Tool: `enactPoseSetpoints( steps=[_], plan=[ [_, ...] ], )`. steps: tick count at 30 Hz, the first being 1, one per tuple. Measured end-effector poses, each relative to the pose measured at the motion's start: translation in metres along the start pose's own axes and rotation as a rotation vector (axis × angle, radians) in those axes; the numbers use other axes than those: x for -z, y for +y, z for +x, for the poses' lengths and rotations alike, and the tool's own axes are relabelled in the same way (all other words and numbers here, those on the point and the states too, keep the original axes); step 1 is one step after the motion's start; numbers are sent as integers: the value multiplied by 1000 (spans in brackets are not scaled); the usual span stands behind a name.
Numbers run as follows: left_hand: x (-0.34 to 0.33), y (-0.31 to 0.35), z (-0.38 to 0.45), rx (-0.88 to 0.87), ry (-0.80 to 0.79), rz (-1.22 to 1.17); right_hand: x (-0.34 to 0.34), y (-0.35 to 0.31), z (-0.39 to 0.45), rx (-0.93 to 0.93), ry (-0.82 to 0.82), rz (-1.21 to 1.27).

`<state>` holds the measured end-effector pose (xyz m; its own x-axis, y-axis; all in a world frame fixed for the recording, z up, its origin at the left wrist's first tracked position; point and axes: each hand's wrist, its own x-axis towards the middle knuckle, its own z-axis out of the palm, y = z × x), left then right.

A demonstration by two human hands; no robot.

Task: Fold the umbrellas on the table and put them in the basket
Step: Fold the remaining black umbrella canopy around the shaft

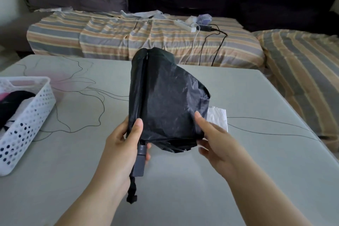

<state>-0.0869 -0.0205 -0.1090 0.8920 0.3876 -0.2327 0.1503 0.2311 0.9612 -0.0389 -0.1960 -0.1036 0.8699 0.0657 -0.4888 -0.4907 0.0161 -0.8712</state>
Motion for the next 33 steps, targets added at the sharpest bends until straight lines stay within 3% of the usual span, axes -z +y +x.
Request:
enactPoseSetpoints(
  steps=[4,7,10,12,15,21,26,33],
  plan=[
    [5,-1,3,9,36,7,-1,-7,-6,242,53,74],
    [6,-3,4,-22,66,11,-8,-12,-15,391,4,135],
    [9,-6,5,-65,90,51,-13,-13,-18,347,-34,97],
    [11,-7,5,-82,78,81,-14,-11,-16,291,-67,-66],
    [10,-9,5,-42,70,83,-12,-12,-17,363,11,-260],
    [7,-7,3,-47,31,108,-1,-18,-16,446,100,-229],
    [9,-12,4,-101,44,143,19,-33,-5,488,224,151],
    [7,-15,3,-118,65,153,30,-32,1,587,381,-33]
  ],
)
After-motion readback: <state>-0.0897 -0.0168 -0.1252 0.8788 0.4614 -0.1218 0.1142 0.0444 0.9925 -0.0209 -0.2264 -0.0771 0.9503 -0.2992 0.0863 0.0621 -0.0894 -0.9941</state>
